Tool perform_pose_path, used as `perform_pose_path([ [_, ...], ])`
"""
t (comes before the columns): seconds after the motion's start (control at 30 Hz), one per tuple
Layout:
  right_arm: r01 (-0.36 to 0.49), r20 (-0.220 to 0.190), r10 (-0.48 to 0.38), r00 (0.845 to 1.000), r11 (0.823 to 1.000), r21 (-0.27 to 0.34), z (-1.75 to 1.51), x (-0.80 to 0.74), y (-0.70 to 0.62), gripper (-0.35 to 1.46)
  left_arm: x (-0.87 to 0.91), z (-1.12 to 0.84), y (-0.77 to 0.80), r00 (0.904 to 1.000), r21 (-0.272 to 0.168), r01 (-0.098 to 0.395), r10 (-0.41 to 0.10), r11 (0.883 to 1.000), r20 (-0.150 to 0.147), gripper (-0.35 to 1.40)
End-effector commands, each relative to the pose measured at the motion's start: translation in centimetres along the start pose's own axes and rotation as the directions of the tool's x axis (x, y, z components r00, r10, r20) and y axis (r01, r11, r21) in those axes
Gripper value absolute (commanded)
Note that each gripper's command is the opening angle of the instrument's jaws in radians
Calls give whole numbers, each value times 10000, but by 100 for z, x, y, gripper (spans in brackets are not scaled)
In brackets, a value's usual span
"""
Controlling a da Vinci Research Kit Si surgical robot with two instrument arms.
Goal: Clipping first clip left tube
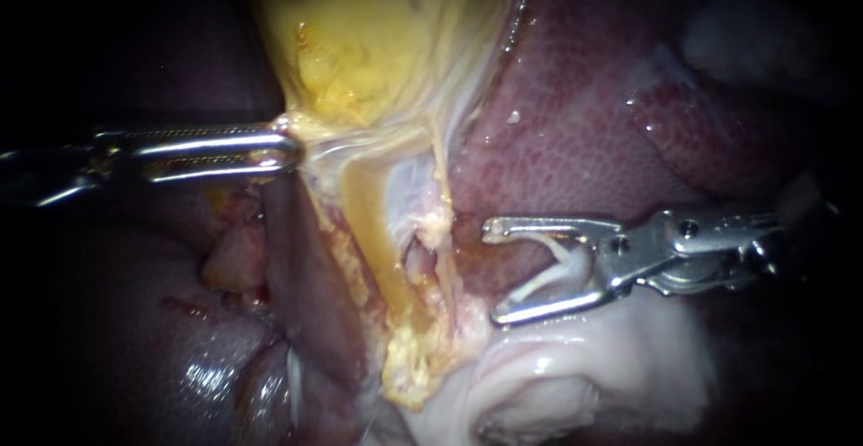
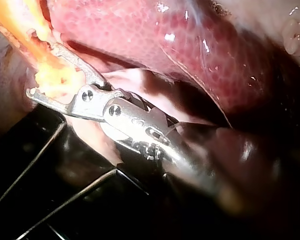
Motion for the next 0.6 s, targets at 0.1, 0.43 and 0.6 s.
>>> perform_pose_path([
  [0.1,-96,36,96,9999,9999,30,11,-7,2,60,0,-2,0,10000,-12,0,0,10000,2,-35],
  [0.43,-341,165,338,9993,9992,194,49,-39,14,60,0,-4,0,10000,-23,0,0,10000,1,-35],
  [0.6,-459,169,457,9988,9989,133,60,-52,24,60,0,-4,-1,10000,-28,0,0,10000,2,-35],
])
